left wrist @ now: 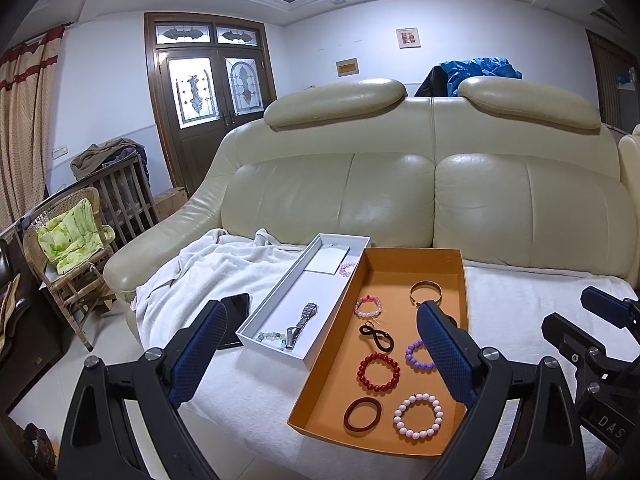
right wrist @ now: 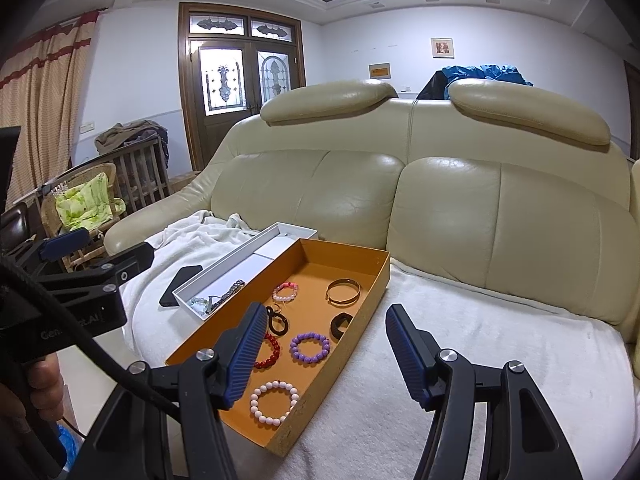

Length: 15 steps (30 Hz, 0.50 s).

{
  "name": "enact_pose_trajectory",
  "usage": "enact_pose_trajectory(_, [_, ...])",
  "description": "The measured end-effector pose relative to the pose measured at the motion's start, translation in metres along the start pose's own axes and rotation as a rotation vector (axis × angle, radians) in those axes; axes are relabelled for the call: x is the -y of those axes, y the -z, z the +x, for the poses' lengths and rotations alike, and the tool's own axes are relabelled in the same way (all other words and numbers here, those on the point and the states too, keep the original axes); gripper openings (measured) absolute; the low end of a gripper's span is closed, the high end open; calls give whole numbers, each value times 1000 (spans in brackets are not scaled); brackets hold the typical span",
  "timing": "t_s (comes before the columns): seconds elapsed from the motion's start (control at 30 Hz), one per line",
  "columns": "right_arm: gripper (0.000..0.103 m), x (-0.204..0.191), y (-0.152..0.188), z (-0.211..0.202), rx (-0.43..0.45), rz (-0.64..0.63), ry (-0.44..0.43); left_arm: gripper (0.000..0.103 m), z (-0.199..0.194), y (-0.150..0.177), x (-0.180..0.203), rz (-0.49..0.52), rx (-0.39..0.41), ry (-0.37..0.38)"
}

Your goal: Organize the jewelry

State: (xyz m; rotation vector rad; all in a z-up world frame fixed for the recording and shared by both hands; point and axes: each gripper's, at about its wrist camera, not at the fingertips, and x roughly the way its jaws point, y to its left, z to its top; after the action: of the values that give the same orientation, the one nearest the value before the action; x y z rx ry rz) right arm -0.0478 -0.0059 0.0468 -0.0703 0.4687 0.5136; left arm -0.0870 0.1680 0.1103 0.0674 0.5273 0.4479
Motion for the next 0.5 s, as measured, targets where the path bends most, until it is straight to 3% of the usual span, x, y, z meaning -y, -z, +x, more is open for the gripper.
enact_pose_trajectory(0.5, [66,-4,3,8,-38,-13,6,96,2,3,-1,-5,-9,-1])
